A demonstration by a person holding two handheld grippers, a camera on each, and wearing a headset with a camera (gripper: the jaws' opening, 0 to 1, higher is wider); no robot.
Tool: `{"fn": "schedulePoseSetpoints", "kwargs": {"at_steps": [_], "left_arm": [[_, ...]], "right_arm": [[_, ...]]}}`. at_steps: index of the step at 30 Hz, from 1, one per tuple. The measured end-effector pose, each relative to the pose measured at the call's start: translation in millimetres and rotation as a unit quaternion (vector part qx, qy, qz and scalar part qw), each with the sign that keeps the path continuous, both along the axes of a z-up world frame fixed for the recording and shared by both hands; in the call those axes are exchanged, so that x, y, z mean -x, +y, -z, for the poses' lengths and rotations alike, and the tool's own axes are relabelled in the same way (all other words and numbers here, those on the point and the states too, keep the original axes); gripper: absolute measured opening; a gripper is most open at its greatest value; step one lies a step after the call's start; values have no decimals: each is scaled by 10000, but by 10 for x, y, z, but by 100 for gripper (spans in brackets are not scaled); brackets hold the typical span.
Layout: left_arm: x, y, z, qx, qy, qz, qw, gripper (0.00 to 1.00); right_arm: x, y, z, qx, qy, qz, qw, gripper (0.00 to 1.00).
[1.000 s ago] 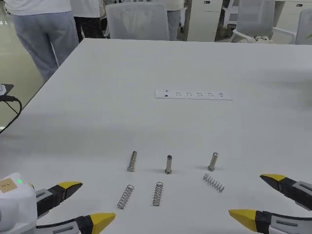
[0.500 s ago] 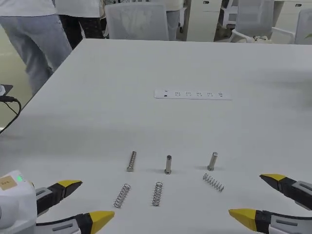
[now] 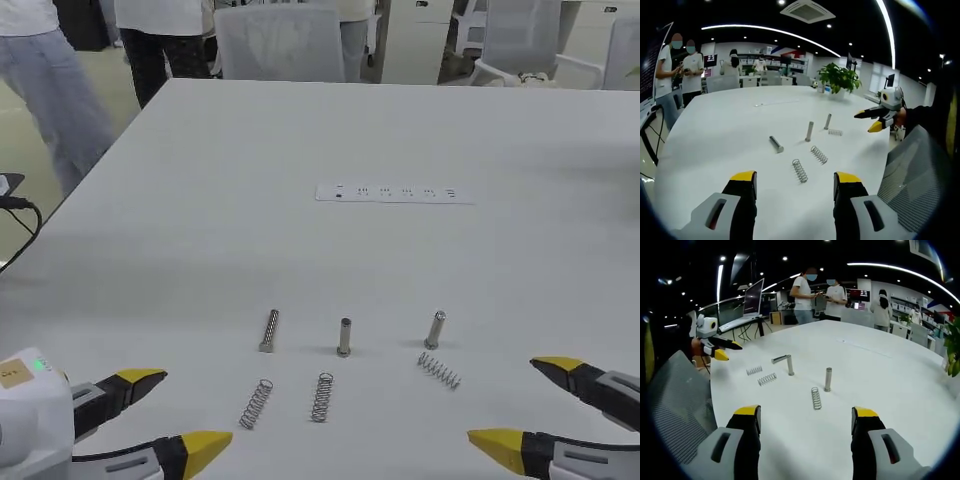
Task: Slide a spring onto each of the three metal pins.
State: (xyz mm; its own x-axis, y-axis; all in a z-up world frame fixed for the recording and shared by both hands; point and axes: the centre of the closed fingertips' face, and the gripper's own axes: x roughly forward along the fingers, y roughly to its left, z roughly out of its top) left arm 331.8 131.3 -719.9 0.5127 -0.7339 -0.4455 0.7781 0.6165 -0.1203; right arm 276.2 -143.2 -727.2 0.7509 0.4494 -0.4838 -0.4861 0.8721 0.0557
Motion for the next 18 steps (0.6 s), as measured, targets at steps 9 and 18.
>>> {"fn": "schedulePoseSetpoints", "kwargs": {"at_steps": [9, 18], "left_arm": [[-65, -48, -29, -27, -44, 68, 10000, 57], [-225, -80, -68, -72, -102, 143, 9998, 56]], "right_arm": [[16, -2, -1, 0, -3, 12, 10000, 73], [48, 25, -19, 9, -26, 41, 10000, 73]]}}
